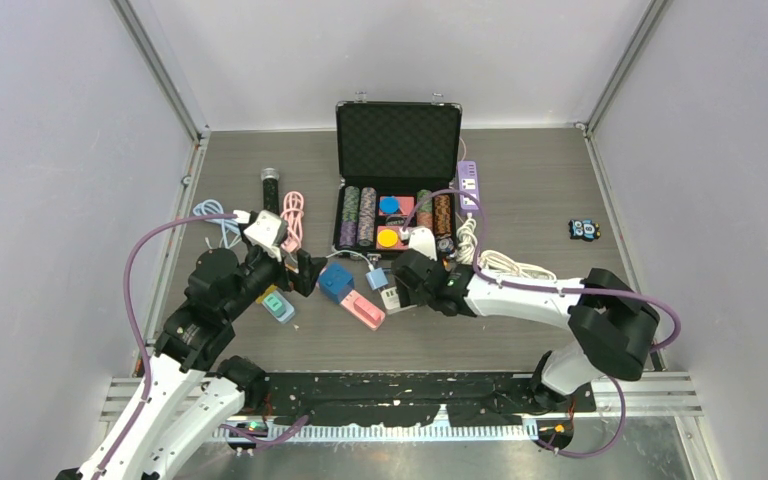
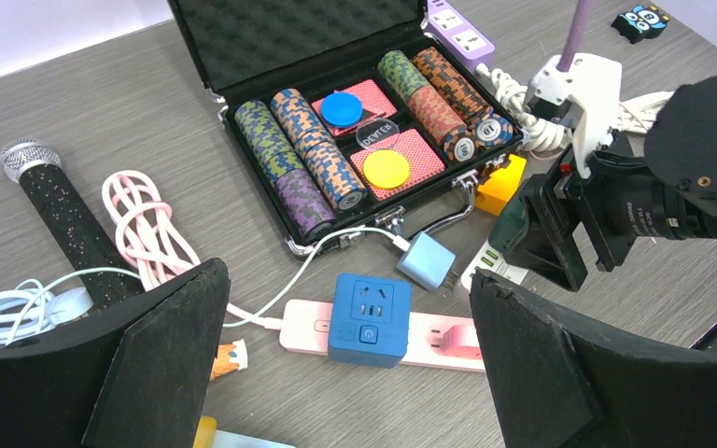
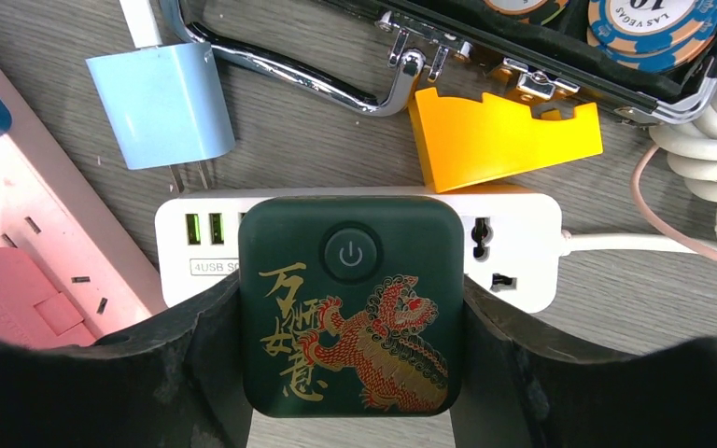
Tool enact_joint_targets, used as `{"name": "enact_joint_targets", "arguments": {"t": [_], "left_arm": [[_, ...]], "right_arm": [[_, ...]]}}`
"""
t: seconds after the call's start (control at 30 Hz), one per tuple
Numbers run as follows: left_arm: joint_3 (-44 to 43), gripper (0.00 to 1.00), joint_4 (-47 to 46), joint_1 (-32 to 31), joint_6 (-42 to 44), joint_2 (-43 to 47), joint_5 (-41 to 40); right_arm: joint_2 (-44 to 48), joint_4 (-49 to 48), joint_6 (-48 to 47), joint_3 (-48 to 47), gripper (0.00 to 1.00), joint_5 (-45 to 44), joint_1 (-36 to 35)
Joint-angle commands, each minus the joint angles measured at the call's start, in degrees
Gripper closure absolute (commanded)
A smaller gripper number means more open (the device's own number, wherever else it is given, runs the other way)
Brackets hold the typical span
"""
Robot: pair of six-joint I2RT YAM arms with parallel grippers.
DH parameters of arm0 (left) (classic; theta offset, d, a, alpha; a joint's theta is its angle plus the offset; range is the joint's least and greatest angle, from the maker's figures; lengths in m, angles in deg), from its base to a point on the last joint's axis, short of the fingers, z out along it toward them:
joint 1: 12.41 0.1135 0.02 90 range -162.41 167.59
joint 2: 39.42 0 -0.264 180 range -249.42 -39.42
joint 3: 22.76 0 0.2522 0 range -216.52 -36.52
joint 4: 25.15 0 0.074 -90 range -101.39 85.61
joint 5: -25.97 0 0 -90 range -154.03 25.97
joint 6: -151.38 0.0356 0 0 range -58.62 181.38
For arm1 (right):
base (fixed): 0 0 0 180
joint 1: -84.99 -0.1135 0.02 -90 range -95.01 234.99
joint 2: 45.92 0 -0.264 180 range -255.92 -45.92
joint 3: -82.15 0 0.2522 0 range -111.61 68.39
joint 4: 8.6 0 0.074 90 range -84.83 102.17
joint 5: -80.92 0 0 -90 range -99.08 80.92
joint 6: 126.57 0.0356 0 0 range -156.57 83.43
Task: Insert the plug
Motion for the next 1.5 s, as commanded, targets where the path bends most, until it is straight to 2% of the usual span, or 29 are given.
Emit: {"name": "enact_joint_targets", "arguments": {"t": [0.0,0.2,0.37,0.4,0.43,0.47,0.5,0.53,0.57,0.63,0.77,0.87,0.97,1.03,1.07,1.13,1.23,1.47], "left_arm": [[-1.59,0.01,-0.54,-0.07,1.07,-0.24,-0.95],[-1.77,0.01,-0.33,-0.07,1.15,-0.68,-1.08],[-1.62,0.01,-0.29,-0.07,1.11,-0.68,-1.06],[-1.70,0.01,-0.36,-0.07,1.07,-0.68,-1.05],[-1.77,0.01,-0.33,-0.07,1.07,-0.75,-1.11],[-1.77,0.01,-0.30,-0.07,1.07,-0.76,-1.04],[-1.82,0.01,-0.28,-0.07,1.07,-0.77,-1.03],[-1.83,0.01,-0.31,-0.07,1.04,-0.65,-0.95],[-1.79,0.01,-0.24,-0.07,1.06,-0.64,-0.92],[-1.69,0.01,-0.19,-0.07,1.06,-0.44,-0.99],[-1.54,0.01,-0.26,-0.07,1.07,-0.03,-1.10],[-1.54,0.01,-0.25,-0.07,0.98,-0.03,-1.02],[-1.52,0.01,-0.33,-0.07,0.73,-0.09,-0.75],[-1.47,0.01,-0.54,-0.06,0.49,-0.13,-0.30],[-1.43,0.01,-0.70,-0.07,0.31,-0.18,-0.11],[-1.42,0.01,-0.86,-0.07,-0.04,-0.50,0.57],[-1.33,0.01,-1.07,-0.07,-0.49,-1.09,0.98],[-1.59,0.01,-1.07,-0.07,-0.51,-2.49,0.92]], "right_arm": [[-7.01,4.26,7.87,11.27,0.95,13.67,-2.78],[-6.60,3.04,9.16,12.85,0.95,12.57,-3.99],[-1.25,9.09,8.02,6.24,0.93,7.09,-3.91],[0.48,10.17,7.53,4.90,0.87,6.60,-3.46],[1.22,11.93,6.34,2.05,0.67,6.03,-3.11],[2.54,12.78,5.81,0.51,0.53,5.89,-2.47],[3.09,14.45,4.62,-2.17,0.32,5.66,-2.04],[4.15,15.18,4.20,-3.61,0.23,5.57,-1.08],[4.59,16.34,3.34,-6.28,0.10,5.49,-0.51],[6.11,17.02,2.13,-9.54,0.01,6.59,1.38],[9.29,16.98,-0.09,-14.34,0.05,9.04,6.30],[11.65,16.96,-1.64,-16.05,0.04,9.59,9.50],[13.03,16.08,-3.34,-16.00,0.01,9.56,15.78],[12.85,14.13,-4.73,-15.39,0.08,10.18,20.77],[12.50,12.13,-5.86,-14.94,0.15,11.14,22.50],[10.75,9.39,-7.49,-14.94,0.23,12.71,27.28],[4.20,6.84,-9.84,-16.91,0.30,15.54,34.07],[-13.60,5.68,-17.05,-29.69,0.31,16.48,40.64]]}}
